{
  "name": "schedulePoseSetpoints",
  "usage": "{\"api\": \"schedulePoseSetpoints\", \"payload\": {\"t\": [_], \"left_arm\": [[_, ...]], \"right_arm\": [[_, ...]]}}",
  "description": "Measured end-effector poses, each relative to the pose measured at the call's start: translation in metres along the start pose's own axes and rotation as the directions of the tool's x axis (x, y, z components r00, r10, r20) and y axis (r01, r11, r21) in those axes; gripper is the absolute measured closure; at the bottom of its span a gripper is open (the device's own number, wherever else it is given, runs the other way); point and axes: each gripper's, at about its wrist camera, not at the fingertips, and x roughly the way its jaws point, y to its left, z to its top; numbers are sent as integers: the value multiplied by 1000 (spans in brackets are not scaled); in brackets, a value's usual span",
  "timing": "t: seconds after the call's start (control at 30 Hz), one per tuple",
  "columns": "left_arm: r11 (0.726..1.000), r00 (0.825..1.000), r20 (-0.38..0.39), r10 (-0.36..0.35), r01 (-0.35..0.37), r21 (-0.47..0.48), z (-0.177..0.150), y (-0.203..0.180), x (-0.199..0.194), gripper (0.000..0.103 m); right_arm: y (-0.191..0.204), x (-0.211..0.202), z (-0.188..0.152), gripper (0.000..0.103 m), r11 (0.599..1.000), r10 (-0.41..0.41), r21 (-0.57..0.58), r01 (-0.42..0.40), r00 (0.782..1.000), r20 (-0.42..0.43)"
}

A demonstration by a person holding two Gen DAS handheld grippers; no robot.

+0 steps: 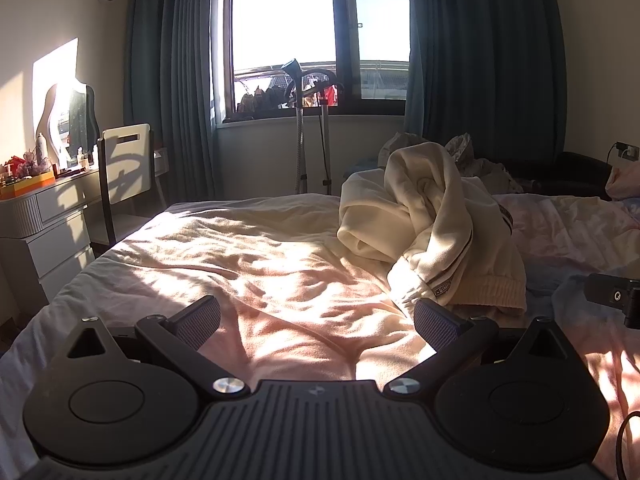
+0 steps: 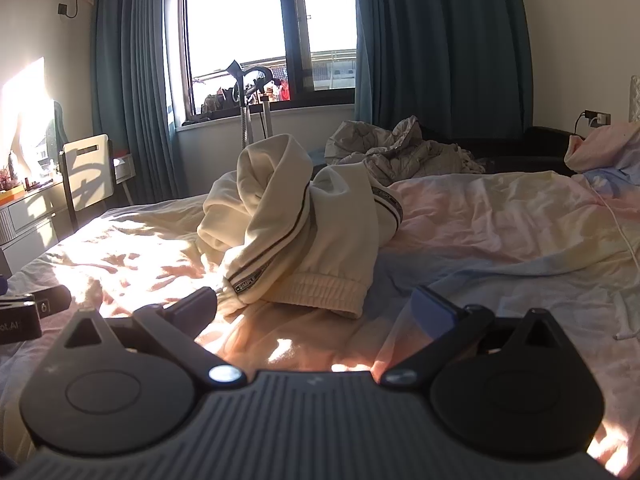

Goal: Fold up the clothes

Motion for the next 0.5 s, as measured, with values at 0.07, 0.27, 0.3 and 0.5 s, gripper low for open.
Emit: {"api": "schedulePoseSetpoints", "payload": {"t": [0.07, 0.27, 0.3, 0.5], "left_arm": [[1000, 1000, 0, 0, 0, -1, 0, 0, 0, 0], [1000, 1000, 1, 1, -1, -4, 2, 2, -1, 0], [1000, 1000, 1, 1, -1, -4, 2, 2, -1, 0], [1000, 1000, 5, 1, -1, -2, 2, 2, -5, 0]], "right_arm": [[1, 1, 0, 0, 1000, 0, -4, 0, 1000, 3], [4, 3, -1, 0, 1000, -1, -16, 1, 1000, 12], [4, 2, -1, 0, 1000, -1, -18, 1, 1000, 16], [1, 3, 4, 0, 1000, 0, -9, 0, 1000, 14]]}}
